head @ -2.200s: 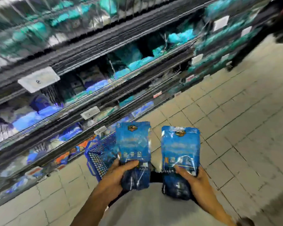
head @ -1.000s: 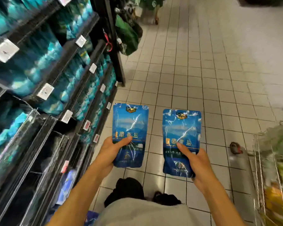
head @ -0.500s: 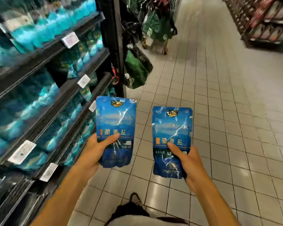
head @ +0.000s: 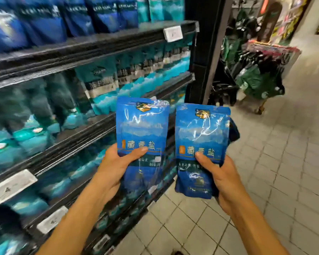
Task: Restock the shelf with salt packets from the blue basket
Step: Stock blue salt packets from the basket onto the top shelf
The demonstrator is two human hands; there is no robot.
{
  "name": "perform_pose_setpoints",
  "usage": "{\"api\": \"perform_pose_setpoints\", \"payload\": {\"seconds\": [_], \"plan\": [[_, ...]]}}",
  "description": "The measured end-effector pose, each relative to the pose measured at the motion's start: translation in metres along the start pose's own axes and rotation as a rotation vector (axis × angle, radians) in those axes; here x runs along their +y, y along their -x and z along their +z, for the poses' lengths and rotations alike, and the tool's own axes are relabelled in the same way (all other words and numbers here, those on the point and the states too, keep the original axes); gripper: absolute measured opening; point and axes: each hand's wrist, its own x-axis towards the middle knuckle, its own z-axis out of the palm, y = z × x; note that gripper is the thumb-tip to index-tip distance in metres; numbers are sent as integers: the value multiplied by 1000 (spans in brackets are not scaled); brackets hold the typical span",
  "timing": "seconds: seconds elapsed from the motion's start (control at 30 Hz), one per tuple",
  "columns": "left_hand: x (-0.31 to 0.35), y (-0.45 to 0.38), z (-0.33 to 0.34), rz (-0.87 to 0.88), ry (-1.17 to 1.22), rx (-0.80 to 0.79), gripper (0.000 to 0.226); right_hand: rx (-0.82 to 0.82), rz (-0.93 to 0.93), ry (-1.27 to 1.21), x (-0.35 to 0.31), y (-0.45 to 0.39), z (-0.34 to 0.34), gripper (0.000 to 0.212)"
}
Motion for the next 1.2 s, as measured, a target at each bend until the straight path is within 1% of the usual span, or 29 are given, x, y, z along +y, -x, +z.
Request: {"api": "perform_pose_setpoints", "payload": {"seconds": [0.13,0.2,0.27,0.4,0.53,0.6,0.67,0.8,0.9,0.97,1.0,1.03,1.07,1.1,1.13,1.2], "plan": [[40,-27,-9,116,43,152,55,-243,-50,11,-24,-88,37,38],[61,-33,-18,166,51,256,58,-372,-70,14,-38,-122,63,50],[83,-35,-29,236,48,342,50,-483,-84,-6,-51,-148,94,60],[134,-26,-60,428,-24,460,26,-726,-124,-82,-78,-181,175,40],[194,-6,-98,578,-87,583,24,-928,-182,-151,-112,-189,261,34],[227,3,-112,628,-136,630,28,-1000,-226,-179,-132,-190,296,36],[258,6,-124,668,-184,653,25,-1042,-267,-193,-152,-193,328,36],[294,-20,-139,694,-190,690,14,-1062,-318,-147,-175,-209,377,25],[292,-49,-144,656,-214,740,18,-1012,-365,-79,-169,-219,398,18],[283,-64,-147,639,-258,758,22,-992,-431,-11,-160,-227,401,17],[279,-68,-149,634,-283,767,20,-975,-481,27,-157,-232,401,17],[278,-69,-151,632,-342,784,17,-950,-543,70,-155,-238,399,17],[278,-67,-154,624,-461,816,17,-928,-608,119,-155,-243,396,17],[280,-63,-155,599,-623,856,22,-911,-671,177,-156,-246,394,18],[281,-59,-155,560,-786,898,33,-901,-724,239,-156,-249,391,20],[280,-48,-152,484,-1051,1032,63,-913,-779,327,-155,-253,386,21]]}}
